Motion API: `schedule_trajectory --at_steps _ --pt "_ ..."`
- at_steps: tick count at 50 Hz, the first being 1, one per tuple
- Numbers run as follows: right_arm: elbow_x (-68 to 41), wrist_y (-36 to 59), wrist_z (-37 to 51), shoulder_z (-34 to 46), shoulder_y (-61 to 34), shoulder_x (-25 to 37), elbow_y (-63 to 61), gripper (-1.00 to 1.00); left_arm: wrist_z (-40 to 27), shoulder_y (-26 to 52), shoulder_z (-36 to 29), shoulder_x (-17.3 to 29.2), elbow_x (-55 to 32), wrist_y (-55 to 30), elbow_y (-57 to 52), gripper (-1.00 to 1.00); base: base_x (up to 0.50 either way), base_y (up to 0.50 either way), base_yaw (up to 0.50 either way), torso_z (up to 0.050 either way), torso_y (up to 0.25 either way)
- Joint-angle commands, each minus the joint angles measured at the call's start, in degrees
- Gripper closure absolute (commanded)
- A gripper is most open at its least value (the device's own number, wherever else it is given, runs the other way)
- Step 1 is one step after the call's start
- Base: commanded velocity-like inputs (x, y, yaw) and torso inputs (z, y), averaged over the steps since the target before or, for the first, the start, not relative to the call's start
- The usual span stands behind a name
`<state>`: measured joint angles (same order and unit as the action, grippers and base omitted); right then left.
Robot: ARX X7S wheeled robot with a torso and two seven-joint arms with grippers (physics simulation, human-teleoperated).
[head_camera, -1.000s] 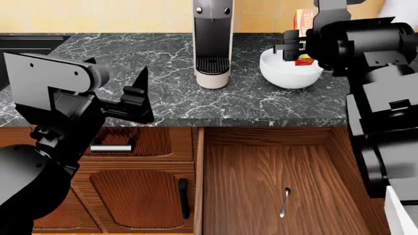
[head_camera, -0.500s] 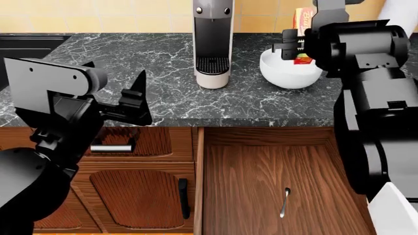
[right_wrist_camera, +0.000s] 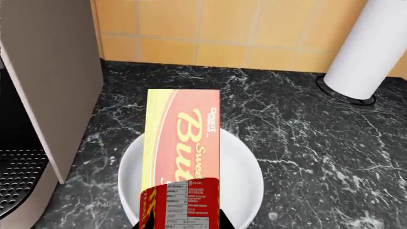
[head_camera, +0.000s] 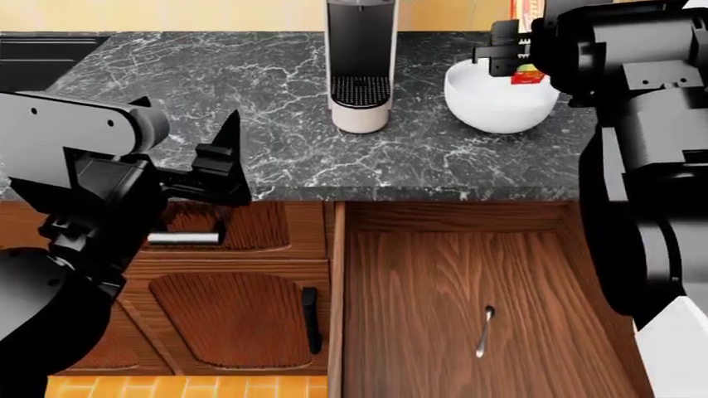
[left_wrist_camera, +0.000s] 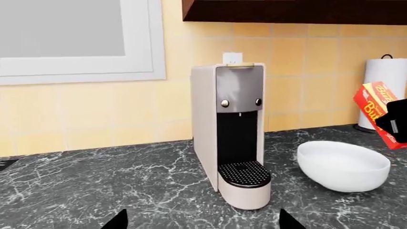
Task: Place the bar in the bowl and close the drawer.
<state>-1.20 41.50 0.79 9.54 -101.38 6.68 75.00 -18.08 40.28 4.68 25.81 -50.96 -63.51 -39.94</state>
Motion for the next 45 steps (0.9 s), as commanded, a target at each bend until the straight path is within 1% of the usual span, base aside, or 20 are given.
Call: schedule_trajectory --at_steps 1,11,33,45 --pt "1.13 -0.16 -0.66 0.42 -0.67 -0.07 -0.03 1.00 0.31 -0.01 -0.22 0.39 -0.02 0.86 -0.30 -1.00 0.00 0.00 0.00 0.001 -0.250" --pt "1.10 0.11 -0.79 0.52 -1.15 -0.16 -0.03 1.00 0.36 -0.68 -0.16 0.44 -0.18 1.52 -0.35 -1.00 0.00 0.00 0.00 0.001 -0.239" --pt "1.11 0.49 -0.91 0.45 -5.58 0.26 -0.04 1.00 -1.13 0.29 0.98 0.33 -2.57 0.59 -0.29 -1.00 0.00 0.00 0.00 0.000 0.000" --pt "0.99 -1.76 0.06 0.10 -4.76 0.04 -0.03 1.00 -0.82 -0.39 0.71 0.64 -2.18 1.54 -0.18 -1.00 0.00 0.00 0.00 0.000 0.001"
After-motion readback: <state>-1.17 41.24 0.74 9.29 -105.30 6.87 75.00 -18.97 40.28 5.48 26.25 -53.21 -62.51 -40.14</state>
